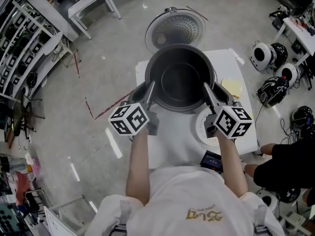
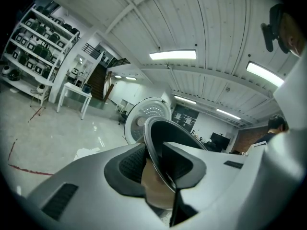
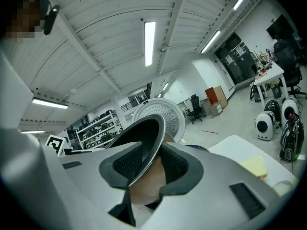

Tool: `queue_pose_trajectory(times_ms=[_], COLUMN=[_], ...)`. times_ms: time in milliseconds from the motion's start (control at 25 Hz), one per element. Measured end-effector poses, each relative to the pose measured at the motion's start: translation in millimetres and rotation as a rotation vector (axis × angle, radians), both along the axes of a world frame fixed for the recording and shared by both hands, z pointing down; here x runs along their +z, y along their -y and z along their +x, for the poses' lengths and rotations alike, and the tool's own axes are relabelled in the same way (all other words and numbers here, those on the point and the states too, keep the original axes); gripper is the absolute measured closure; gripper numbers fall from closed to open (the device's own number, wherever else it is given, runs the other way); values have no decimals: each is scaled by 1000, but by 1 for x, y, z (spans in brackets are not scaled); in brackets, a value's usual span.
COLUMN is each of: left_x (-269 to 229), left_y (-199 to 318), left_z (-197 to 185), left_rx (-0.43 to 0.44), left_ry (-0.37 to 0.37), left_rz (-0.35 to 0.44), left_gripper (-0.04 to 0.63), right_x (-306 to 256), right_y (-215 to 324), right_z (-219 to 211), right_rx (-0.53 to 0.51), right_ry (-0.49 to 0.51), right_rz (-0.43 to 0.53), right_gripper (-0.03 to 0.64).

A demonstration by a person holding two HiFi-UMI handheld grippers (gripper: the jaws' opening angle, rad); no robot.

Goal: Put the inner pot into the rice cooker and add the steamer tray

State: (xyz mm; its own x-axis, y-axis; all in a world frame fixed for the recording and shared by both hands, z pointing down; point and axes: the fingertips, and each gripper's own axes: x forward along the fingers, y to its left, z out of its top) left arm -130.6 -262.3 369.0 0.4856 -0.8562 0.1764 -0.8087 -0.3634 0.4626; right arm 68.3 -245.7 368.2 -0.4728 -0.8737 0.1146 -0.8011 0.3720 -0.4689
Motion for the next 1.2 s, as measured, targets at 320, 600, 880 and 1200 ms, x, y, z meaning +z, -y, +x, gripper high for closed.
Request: queue_pose_trajectory(times_ms=[320,600,880,1200], left_x=[8,28,56,85], left_y=[25,46,59,69], left_z=[26,42,42,40], left_rx=[-6,-20,-24,-36], left_ry=[3,19,27,39], left_rz=[-22,-59,-108,-165], left_gripper=[475,475,473,470], right_x=[11,35,61,86], right_y=[28,53,68,80], right_z=[26,43,42,39], right_rx=[-6,-23,-34,-51], right_ry=[16,27,20,-5], right_rz=[-28,-75,-127,-178], right_gripper=[485,486,488,483])
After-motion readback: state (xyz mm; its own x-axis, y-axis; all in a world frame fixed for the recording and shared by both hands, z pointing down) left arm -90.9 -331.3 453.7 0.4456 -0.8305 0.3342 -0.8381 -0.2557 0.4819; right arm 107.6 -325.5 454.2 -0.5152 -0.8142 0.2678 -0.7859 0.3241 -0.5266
